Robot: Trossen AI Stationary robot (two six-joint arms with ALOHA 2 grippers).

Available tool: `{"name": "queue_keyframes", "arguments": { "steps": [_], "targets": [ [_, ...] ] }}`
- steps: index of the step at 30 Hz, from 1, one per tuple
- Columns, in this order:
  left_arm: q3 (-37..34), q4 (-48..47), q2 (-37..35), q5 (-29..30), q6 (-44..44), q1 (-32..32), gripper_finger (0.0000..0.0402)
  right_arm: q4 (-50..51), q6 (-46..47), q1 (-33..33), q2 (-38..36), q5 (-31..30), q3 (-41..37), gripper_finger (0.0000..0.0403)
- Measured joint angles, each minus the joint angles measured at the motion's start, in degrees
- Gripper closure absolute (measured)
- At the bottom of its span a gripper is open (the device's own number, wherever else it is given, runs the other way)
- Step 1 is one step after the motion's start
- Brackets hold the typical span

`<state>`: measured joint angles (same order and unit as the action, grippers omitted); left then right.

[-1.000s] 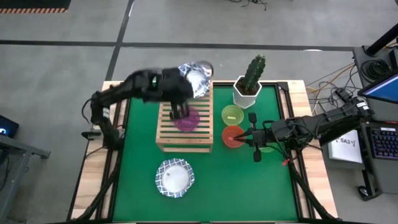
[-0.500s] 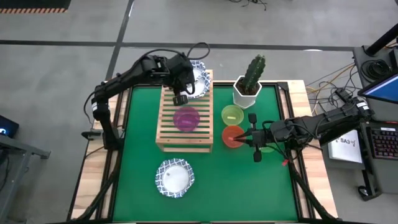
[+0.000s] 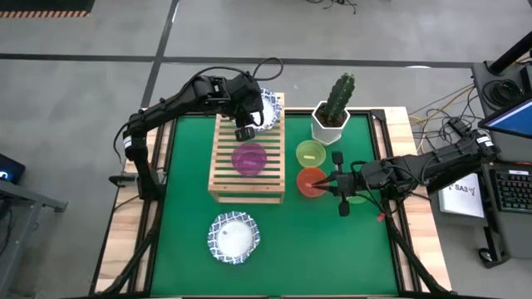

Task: Place and stack bowls onto a shelf
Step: Stack the white and blue bowl on top with the other white and blue bowl on the shelf, then stack the orange bowl on top of the purple bowl on the shelf

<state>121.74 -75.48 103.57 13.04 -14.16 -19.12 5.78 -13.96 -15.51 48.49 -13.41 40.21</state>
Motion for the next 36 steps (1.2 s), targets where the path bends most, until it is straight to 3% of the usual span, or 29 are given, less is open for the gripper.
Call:
{"name": "queue_keyframes", "arguments": {
  "steps": [8, 17, 27, 36],
  "targets": [
    [0.5, -2.4, -0.1, -3.1, 1.2, 1.0, 0.0259, 0.2, 0.0, 0.0, 0.0, 0.0, -0.2, 0.0394],
    [-3.5, -4.3, -2.1, -5.1, 7.0, 5.6, 0.0284, 1.3, 1.2, 0.0, 0.0, -0.1, -0.2, 0.0394],
    [-26.8, 14.2, -17.2, -4.8, 12.8, 15.8, 0.0314, 1.2, 6.8, 0.1, 1.2, -0.2, -0.2, 0.0394],
    [-52.0, 42.9, -33.2, -4.5, 16.2, 25.0, 0.0315, 0.9, 14.6, 0.2, 6.4, -2.4, 0.4, 0.0394]
  ]
}}
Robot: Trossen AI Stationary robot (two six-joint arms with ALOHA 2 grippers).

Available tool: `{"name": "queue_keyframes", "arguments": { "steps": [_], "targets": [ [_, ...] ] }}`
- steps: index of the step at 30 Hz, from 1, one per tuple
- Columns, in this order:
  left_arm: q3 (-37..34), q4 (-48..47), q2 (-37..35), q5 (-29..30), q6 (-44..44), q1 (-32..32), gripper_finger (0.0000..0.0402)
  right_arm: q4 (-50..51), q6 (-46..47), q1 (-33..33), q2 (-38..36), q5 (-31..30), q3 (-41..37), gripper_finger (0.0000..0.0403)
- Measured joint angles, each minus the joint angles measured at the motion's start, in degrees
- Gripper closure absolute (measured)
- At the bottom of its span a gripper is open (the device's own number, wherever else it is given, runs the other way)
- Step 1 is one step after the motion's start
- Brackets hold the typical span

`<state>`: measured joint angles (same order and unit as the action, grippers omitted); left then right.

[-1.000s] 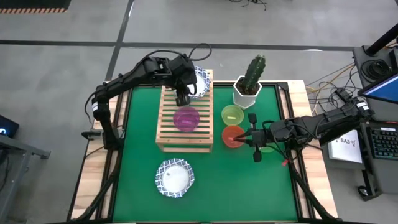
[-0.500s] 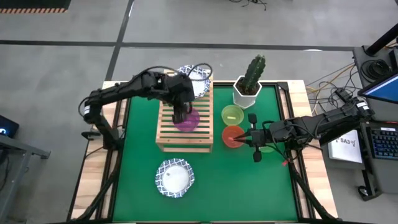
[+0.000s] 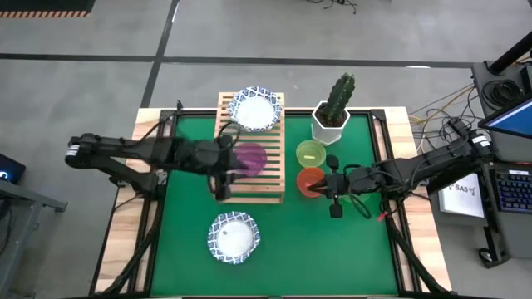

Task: Place and stack bowls onto a shelf
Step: Stack the orange bowl on top of the purple bowl on the shelf

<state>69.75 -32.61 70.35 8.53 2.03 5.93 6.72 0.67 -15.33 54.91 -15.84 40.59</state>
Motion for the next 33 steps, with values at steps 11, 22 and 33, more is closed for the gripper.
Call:
{"name": "queue_keyframes", "arguments": {
  "steps": [11, 22, 33],
  "targets": [
    [-27.6, 27.3, -12.2, 3.1, -2.2, 1.6, 0.0315, 10.6, 8.1, 1.7, 8.3, -2.7, 9.2, 0.0394],
    [-37.2, 34.7, -23.7, 3.1, -5.5, 1.6, 0.0316, 30.0, 17.0, 2.8, 19.0, -2.2, 19.5, 0.0394],
    [-38.9, 33.4, -28.2, 3.0, -5.4, 1.6, 0.0316, 36.7, 17.0, 2.9, 29.6, -1.0, 25.0, 0.0302]
  ]
}}
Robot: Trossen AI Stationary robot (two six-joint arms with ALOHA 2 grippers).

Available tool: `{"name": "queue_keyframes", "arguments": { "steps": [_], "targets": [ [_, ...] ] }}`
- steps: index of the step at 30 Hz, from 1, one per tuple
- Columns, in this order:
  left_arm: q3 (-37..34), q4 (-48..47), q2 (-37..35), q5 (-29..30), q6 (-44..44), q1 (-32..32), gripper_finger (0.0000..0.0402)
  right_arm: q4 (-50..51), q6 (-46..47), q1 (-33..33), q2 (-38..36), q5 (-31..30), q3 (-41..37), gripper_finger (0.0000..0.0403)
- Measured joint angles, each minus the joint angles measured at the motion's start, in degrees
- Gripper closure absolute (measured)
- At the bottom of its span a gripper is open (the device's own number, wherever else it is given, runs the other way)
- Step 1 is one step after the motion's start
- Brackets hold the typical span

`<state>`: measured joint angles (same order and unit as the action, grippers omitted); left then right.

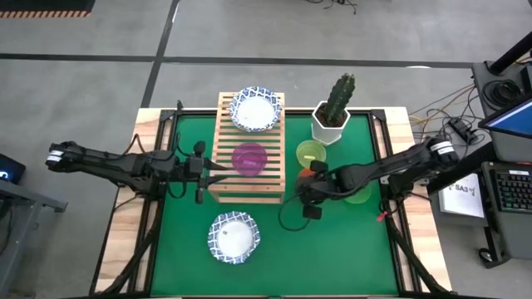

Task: Place and stack bowls onto a shelf
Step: Stack the orange bowl on top of the purple bowl on the shelf

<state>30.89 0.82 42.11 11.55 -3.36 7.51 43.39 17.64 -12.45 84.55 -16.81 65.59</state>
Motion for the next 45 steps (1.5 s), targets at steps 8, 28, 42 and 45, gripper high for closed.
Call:
{"name": "queue_keyframes", "arguments": {
  "steps": [8, 28, 42, 45],
  "targets": [
    [0.0, -0.6, 0.4, 0.0, -0.1, 0.0, 0.0316, -0.4, -0.1, 0.7, 4.7, 0.3, -3.3, 0.0259],
    [0.0, -0.4, 0.3, -0.1, -0.2, 0.0, 0.0316, -4.2, 3.4, 1.5, 7.9, 3.3, -5.5, 0.0392],
    [0.0, -0.4, 0.3, -0.1, -0.2, 0.0, 0.0316, 5.6, 0.5, -2.1, -6.9, -8.0, 8.1, 0.0394],
    [0.0, -0.2, 0.3, -0.1, -0.2, 0.0, 0.0316, 2.1, -5.1, -2.8, -8.5, -19.7, 10.9, 0.0394]
  ]
}}
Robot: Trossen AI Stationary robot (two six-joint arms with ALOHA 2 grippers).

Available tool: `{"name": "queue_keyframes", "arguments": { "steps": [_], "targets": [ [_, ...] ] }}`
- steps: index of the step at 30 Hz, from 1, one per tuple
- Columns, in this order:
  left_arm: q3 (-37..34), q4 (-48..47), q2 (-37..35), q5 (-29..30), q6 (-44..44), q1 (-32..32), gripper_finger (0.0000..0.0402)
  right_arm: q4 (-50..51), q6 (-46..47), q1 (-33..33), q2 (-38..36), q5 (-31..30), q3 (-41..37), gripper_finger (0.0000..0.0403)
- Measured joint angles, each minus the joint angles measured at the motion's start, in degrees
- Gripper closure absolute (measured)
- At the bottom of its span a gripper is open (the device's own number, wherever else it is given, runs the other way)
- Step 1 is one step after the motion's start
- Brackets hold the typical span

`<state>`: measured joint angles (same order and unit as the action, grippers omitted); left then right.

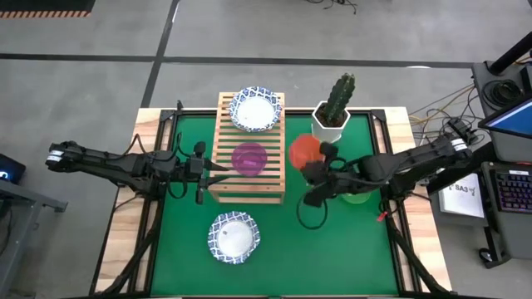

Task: Place and stack bowls onto a shelf
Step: Stack the orange bowl on top of the purple bowl on the shelf

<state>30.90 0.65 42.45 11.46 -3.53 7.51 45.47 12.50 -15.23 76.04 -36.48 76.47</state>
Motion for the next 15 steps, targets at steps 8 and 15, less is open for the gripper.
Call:
{"name": "queue_keyframes", "arguments": {
  "steps": [8, 15],
  "targets": [
    [0.0, 0.3, -0.1, 0.0, 0.0, 0.0, 0.0316, -25.2, -27.9, 2.6, 1.3, 1.3, 1.1, 0.0394],
    [0.0, 0.3, -0.1, 0.0, -0.5, 0.0, 0.0316, -31.6, -33.4, 4.7, 5.3, 8.1, 3.1, 0.0394]
  ]
}}
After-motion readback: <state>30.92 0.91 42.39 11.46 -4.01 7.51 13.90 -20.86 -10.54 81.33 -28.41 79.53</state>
